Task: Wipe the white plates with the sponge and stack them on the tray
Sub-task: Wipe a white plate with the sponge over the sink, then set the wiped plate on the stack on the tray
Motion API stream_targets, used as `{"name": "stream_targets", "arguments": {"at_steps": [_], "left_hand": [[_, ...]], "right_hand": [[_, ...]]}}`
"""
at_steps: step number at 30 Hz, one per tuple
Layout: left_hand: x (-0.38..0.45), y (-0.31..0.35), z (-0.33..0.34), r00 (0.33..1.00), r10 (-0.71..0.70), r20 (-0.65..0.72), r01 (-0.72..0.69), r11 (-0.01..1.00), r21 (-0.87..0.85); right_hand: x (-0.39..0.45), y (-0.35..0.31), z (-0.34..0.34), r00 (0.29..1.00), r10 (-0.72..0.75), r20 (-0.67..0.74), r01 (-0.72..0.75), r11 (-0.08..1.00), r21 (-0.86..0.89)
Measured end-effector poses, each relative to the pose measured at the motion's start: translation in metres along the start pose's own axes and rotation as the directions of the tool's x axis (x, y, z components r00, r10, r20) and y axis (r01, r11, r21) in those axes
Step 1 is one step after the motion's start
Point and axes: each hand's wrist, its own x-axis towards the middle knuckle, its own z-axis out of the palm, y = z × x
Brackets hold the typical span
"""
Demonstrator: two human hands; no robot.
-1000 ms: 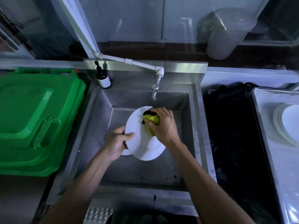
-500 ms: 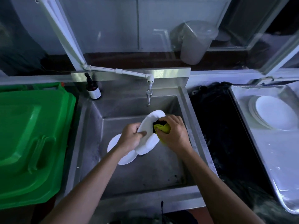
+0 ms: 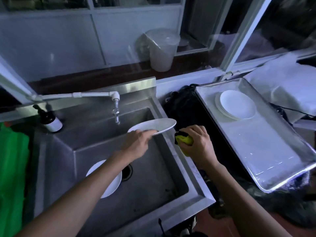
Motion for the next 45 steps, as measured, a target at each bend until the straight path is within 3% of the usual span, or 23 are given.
{"name": "stream_targets", "arguments": {"at_steps": [9, 22, 34, 41, 45], "left_hand": [[0.133, 0.117, 0.054, 0.976, 0.215, 0.019, -0.216, 0.975, 0.052], [0.273, 0.254, 0.17, 0.938, 0.338, 0.077, -0.345, 0.932, 0.108], [0.308, 0.276, 0.249, 0.917, 0.376, 0.131, -0.394, 0.905, 0.162], [0.303, 0.273, 0.276, 0.889, 0.4, 0.224, -0.452, 0.848, 0.278], [0.302, 0.268, 0.288, 0.885, 0.328, 0.33, -0.43, 0.847, 0.311]], "right_hand": [[0.017, 0.125, -0.074, 0.99, 0.087, -0.111, -0.083, 0.996, 0.034], [0.021, 0.274, -0.136, 0.964, 0.232, -0.126, -0.223, 0.971, 0.085], [0.021, 0.326, -0.138, 0.948, 0.31, -0.07, -0.298, 0.944, 0.138], [0.02, 0.339, -0.136, 0.944, 0.323, -0.073, -0.309, 0.939, 0.154], [0.015, 0.341, -0.134, 0.939, 0.337, -0.066, -0.324, 0.933, 0.159]]}}
